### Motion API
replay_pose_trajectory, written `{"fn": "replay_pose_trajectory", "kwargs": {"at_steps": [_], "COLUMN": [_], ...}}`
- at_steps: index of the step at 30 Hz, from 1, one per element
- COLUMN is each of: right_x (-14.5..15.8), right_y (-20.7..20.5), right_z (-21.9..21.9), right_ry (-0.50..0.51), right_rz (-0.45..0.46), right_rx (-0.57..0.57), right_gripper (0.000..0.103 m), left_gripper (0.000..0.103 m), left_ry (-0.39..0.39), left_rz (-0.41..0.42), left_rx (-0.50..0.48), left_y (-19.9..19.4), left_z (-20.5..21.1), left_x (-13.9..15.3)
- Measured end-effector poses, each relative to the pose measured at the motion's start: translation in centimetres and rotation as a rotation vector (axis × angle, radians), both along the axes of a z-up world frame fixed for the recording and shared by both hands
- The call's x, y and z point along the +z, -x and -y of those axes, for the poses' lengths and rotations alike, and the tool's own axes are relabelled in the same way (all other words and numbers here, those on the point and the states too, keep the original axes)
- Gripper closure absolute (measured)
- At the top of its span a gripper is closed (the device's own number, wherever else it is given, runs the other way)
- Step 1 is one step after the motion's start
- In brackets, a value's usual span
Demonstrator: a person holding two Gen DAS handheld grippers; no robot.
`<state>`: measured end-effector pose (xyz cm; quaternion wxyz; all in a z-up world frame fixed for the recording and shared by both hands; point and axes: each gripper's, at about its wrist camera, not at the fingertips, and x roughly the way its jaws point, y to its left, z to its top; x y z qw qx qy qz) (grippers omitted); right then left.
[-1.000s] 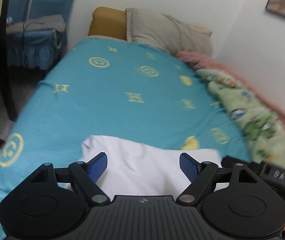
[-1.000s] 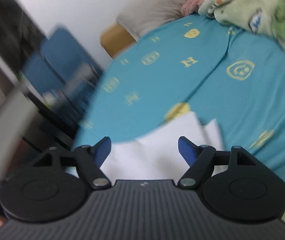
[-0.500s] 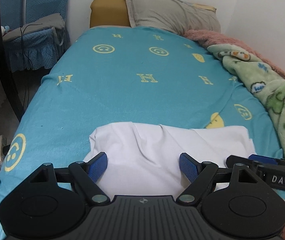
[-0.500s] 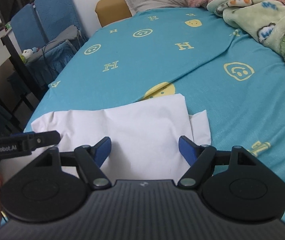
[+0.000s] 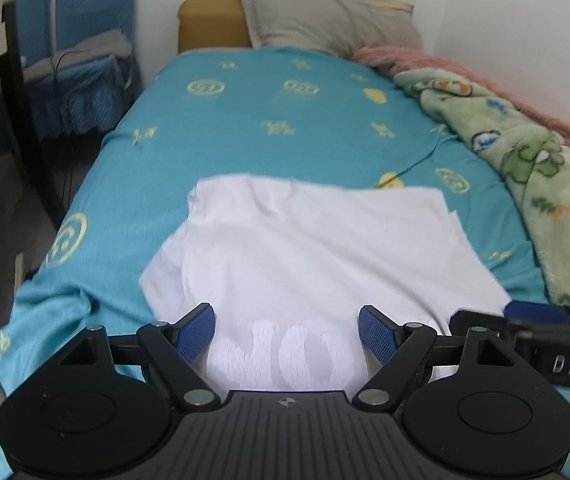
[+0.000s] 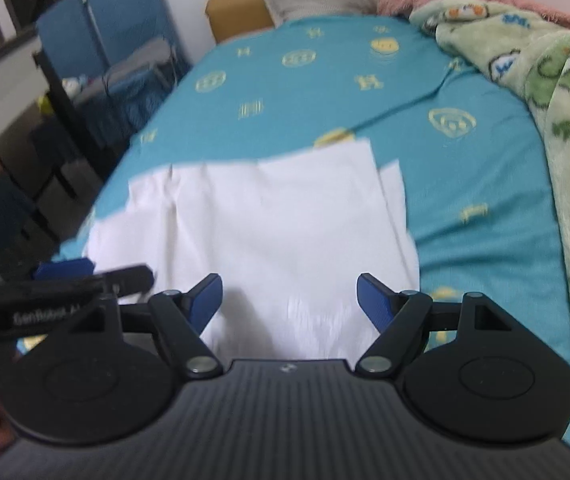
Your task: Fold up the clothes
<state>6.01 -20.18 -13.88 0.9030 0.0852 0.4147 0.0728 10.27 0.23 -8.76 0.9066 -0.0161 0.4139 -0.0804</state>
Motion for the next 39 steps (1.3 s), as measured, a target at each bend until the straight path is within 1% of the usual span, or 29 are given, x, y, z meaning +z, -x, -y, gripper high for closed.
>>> {"fn": "replay_pose_trajectory", "kwargs": {"at_steps": [1, 4, 6, 8, 9, 10, 11, 13, 17, 19, 21, 22, 23, 24, 25, 26, 27, 28, 29, 31, 33, 34, 35, 39], "right_x": [-0.2, 0.2, 0.6, 0.4, 0.0, -0.3, -0.9, -2.4, -5.2, -6.3, -6.9, -7.0, -7.1, -7.1, -7.1, -7.1, -7.1, -7.1, -7.1, -7.0, -6.3, -5.9, -5.5, -4.5], "right_y": [0.1, 0.8, 1.4, 2.0, 2.2, 2.5, 2.6, 2.6, 2.2, 2.3, 2.5, 2.5, 2.6, 2.6, 2.6, 2.6, 2.6, 2.6, 2.7, 2.8, 2.8, 2.8, 2.7, 2.7], "right_z": [0.1, 1.4, 3.0, 4.5, 5.1, 5.7, 6.2, 6.5, 6.3, 6.5, 7.0, 7.3, 7.5, 7.6, 7.7, 7.6, 7.4, 7.3, 7.2, 7.0, 6.8, 6.8, 6.9, 7.2], "right_ry": [-0.004, -0.106, -0.255, -0.421, -0.499, -0.578, -0.646, -0.755, -0.896, -0.923, -0.942, -0.951, -0.960, -0.963, -0.964, -0.961, -0.942, -0.923, -0.921, -0.954, -0.959, -0.954, -0.951, -0.955], "right_rz": [-0.012, -0.026, -0.030, -0.060, -0.082, -0.105, -0.138, -0.220, -0.340, -0.355, -0.333, -0.314, -0.295, -0.284, -0.275, -0.272, -0.274, -0.277, -0.276, -0.254, -0.218, -0.196, -0.178, -0.124], "right_rx": [-0.007, -0.062, -0.105, -0.146, -0.168, -0.190, -0.210, -0.239, -0.307, -0.382, -0.453, -0.485, -0.517, -0.534, -0.549, -0.560, -0.571, -0.576, -0.582, -0.583, -0.566, -0.554, -0.543, -0.517], "right_gripper": [0.028, 0.026, 0.026, 0.025, 0.018, 0.016, 0.017, 0.016, 0.017, 0.016, 0.017, 0.017, 0.019, 0.024, 0.026, 0.031, 0.044, 0.054, 0.058, 0.078, 0.083, 0.085, 0.085, 0.087], "left_gripper": [0.022, 0.022, 0.022, 0.022, 0.022, 0.022, 0.022, 0.022, 0.022, 0.022, 0.022, 0.025, 0.026, 0.026, 0.023, 0.022, 0.022, 0.021, 0.021, 0.019, 0.019, 0.019, 0.019, 0.018], "left_ry": [-0.002, 0.004, 0.012, 0.022, 0.025, 0.027, 0.029, 0.037, 0.051, 0.068, 0.104, 0.124, 0.154, 0.200, 0.255, 0.313, 0.371, 0.432, 0.508, 0.690, 0.857, 0.906, 0.926, 0.932], "left_rz": [-0.004, -0.015, -0.021, -0.026, -0.028, -0.030, -0.032, -0.038, -0.046, -0.051, -0.042, -0.035, -0.015, 0.024, 0.051, 0.062, 0.073, 0.066, 0.024, -0.096, -0.238, -0.295, -0.336, -0.438], "left_rx": [0.004, 0.019, 0.029, 0.037, 0.039, 0.041, 0.044, 0.052, 0.063, 0.073, 0.094, 0.106, 0.124, 0.147, 0.158, 0.158, 0.157, 0.146, 0.115, 0.038, -0.006, -0.008, -0.006, 0.024], "left_y": [0.1, 0.3, 0.4, 0.5, 0.5, 0.4, 0.4, 0.3, 0.0, -0.2, -0.3, -0.3, -0.1, 0.2, 0.5, 0.7, 1.0, 1.1, 1.1, 1.0, 0.9, 0.9, 1.0, 0.2], "left_z": [0.0, -0.3, -0.6, -0.7, -0.8, -0.8, -0.8, -0.8, -0.9, -1.0, -1.5, -1.8, -2.3, -3.0, -3.7, -4.2, -4.7, -5.0, -5.1, -4.9, -4.2, -3.7, -3.0, -1.4], "left_x": [-0.1, -0.2, -0.1, -0.2, -0.2, -0.1, -0.1, -0.1, -0.1, 0.0, 0.5, 0.9, 1.5, 2.4, 3.2, 4.0, 4.7, 5.1, 4.9, 3.5, 1.5, 0.4, -0.5, -3.3]}}
